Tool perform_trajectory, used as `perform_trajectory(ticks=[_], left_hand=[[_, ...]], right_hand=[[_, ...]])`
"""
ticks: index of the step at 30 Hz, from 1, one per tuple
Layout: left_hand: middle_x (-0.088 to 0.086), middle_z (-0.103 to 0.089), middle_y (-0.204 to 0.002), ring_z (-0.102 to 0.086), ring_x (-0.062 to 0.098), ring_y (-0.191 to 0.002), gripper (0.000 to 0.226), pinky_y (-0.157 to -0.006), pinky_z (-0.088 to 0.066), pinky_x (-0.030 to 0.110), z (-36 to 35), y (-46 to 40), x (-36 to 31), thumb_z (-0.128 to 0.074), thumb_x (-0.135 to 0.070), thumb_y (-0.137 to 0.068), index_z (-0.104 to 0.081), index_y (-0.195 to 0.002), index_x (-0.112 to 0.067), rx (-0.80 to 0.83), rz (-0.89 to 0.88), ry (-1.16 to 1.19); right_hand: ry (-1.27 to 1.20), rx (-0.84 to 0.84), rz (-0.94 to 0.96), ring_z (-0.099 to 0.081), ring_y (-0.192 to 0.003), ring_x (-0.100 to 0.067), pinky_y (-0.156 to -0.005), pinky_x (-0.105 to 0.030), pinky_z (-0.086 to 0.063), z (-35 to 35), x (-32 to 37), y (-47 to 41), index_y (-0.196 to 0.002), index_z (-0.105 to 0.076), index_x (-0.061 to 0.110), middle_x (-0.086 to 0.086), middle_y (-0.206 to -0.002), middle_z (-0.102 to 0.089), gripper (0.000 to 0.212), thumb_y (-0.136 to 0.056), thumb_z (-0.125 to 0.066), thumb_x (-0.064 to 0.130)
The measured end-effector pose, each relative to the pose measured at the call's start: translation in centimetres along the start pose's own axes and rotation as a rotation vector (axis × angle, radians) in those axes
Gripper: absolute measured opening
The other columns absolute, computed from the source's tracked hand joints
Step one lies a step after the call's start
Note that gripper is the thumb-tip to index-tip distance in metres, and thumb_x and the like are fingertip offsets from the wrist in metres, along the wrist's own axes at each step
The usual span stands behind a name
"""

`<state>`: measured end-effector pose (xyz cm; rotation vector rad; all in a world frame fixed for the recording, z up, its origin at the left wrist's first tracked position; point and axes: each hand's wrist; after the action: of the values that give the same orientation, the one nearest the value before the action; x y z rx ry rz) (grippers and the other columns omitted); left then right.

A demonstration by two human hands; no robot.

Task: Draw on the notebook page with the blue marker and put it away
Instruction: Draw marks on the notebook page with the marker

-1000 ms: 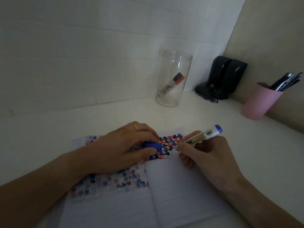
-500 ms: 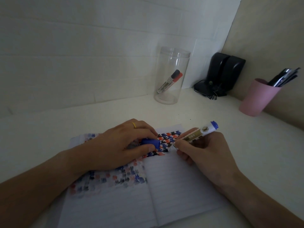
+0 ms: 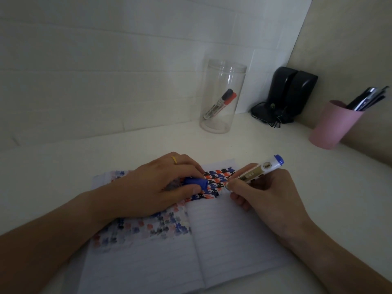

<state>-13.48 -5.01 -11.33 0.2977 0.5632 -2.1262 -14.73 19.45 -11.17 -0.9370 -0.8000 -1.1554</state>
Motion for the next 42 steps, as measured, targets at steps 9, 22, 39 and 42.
perform_trajectory(ticks=[9,22,39,42], left_hand=[[-0.018,-0.058,-0.126,-0.052,0.005,-0.117,0.036,-0.096,-0.046,0.029,0.0,0.0,0.1,-0.045,-0.048,-0.098,-0.062,-0.124,-0.030,0.001,-0.009,-0.010],[-0.017,-0.057,-0.127,-0.052,0.005,-0.118,0.035,-0.096,-0.047,0.029,0.0,0.0,0.1,-0.046,-0.047,-0.099,-0.062,-0.125,-0.030,-0.001,-0.016,-0.026],[-0.018,-0.057,-0.127,-0.051,0.006,-0.118,0.033,-0.096,-0.046,0.030,0.0,0.0,0.1,-0.047,-0.044,-0.100,-0.061,-0.126,-0.030,0.009,-0.002,-0.023],[-0.016,-0.057,-0.128,-0.051,0.006,-0.117,0.034,-0.096,-0.046,0.031,0.0,0.0,0.0,-0.047,-0.045,-0.100,-0.061,-0.126,-0.029,0.012,-0.002,-0.034]], right_hand=[[-0.035,0.040,0.025,-0.073,-0.058,-0.016,-0.058,-0.028,-0.058,0.0,0.3,0.2,-0.075,-0.078,0.015,-0.006,-0.066,-0.078,0.005,-0.080,-0.078,0.016],[-0.050,0.078,0.027,-0.073,-0.057,-0.017,-0.057,-0.022,-0.055,0.1,0.5,0.3,-0.077,-0.079,0.014,-0.007,-0.065,-0.078,0.003,-0.081,-0.079,0.013],[-0.155,-0.052,0.024,-0.066,-0.058,-0.018,-0.057,-0.030,-0.054,0.6,0.6,-0.3,-0.078,-0.077,0.011,-0.013,-0.068,-0.076,0.006,-0.083,-0.074,0.014],[-0.283,-0.122,0.107,-0.065,-0.061,-0.016,-0.057,-0.029,-0.052,1.2,1.2,-0.6,-0.090,-0.077,0.011,-0.009,-0.069,-0.074,0.008,-0.084,-0.074,0.016]])
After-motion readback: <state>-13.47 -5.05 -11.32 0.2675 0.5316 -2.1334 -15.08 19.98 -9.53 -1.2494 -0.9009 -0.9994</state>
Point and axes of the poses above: each hand's wrist, its own y-axis away from the middle knuckle, its own z-axis out of the back of the hand, x = y × z
